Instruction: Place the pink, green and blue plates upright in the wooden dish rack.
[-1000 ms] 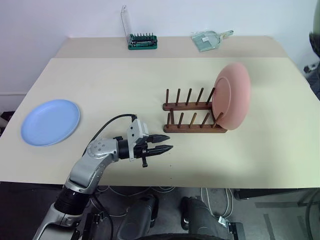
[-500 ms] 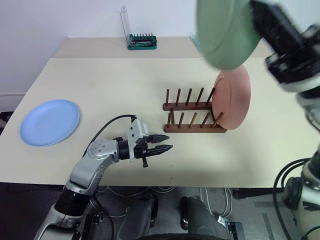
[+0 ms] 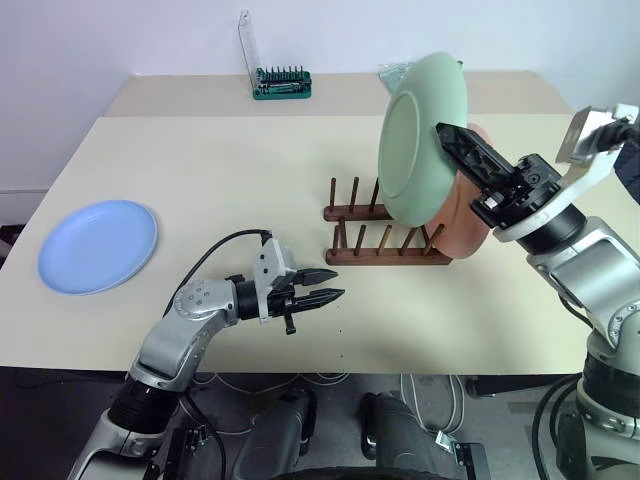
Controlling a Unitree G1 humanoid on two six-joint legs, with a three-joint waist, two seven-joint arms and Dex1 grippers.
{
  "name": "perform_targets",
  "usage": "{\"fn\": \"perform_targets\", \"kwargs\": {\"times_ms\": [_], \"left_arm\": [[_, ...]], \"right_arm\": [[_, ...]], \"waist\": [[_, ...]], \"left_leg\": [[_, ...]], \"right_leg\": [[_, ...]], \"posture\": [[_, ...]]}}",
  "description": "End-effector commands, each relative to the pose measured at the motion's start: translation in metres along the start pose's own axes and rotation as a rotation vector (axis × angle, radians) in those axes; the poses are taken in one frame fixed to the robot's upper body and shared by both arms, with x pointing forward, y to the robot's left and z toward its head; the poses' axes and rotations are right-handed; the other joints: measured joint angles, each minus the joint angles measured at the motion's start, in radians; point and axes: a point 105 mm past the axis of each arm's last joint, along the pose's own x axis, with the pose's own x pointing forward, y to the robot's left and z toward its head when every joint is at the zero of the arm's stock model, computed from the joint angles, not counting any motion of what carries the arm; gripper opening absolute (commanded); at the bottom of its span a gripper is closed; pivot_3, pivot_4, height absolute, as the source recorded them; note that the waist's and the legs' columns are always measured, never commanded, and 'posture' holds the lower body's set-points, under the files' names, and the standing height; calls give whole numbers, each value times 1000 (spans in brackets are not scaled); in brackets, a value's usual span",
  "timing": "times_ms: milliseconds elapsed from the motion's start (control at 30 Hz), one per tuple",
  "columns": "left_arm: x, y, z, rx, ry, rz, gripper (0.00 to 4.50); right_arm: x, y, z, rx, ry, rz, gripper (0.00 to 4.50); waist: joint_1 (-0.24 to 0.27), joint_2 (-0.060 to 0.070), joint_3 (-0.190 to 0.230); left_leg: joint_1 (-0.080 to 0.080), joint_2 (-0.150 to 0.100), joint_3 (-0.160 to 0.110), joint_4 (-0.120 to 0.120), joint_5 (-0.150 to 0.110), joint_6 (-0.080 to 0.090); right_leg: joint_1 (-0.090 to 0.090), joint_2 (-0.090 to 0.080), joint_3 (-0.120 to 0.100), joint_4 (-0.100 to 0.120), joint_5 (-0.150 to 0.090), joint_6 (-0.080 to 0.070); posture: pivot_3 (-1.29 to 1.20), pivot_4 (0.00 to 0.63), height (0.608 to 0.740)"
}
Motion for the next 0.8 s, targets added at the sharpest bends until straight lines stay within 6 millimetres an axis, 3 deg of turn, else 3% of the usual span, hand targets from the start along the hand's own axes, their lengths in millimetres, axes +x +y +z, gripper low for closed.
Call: {"fn": "perform_targets", "kwargs": {"times_ms": [33, 500, 600, 800], "left_arm": [[-1, -2, 11, 39, -29, -5, 1527], [-1, -2, 10, 35, -29, 2, 1527], [-1, -2, 10, 34, -28, 5, 1527], [0, -2, 11, 35, -28, 4, 1527]], "right_arm": [[-4, 3, 9, -25, -39, 10, 79], [-1, -18, -9, 2, 17, -92, 79], [0, -17, -8, -2, 17, -84, 1021], [2, -15, -6, -23, 15, -81, 4028]], "waist": [[0, 0, 0], [0, 0, 0], [0, 0, 0], [0, 0, 0]], "left_leg": [[0, 0, 0, 0, 0, 0], [0, 0, 0, 0, 0, 0], [0, 0, 0, 0, 0, 0], [0, 0, 0, 0, 0, 0]], "right_leg": [[0, 0, 0, 0, 0, 0], [0, 0, 0, 0, 0, 0], [0, 0, 0, 0, 0, 0], [0, 0, 0, 0, 0, 0]], "posture": [[0, 150, 740], [0, 150, 740], [0, 150, 740], [0, 150, 740]]}}
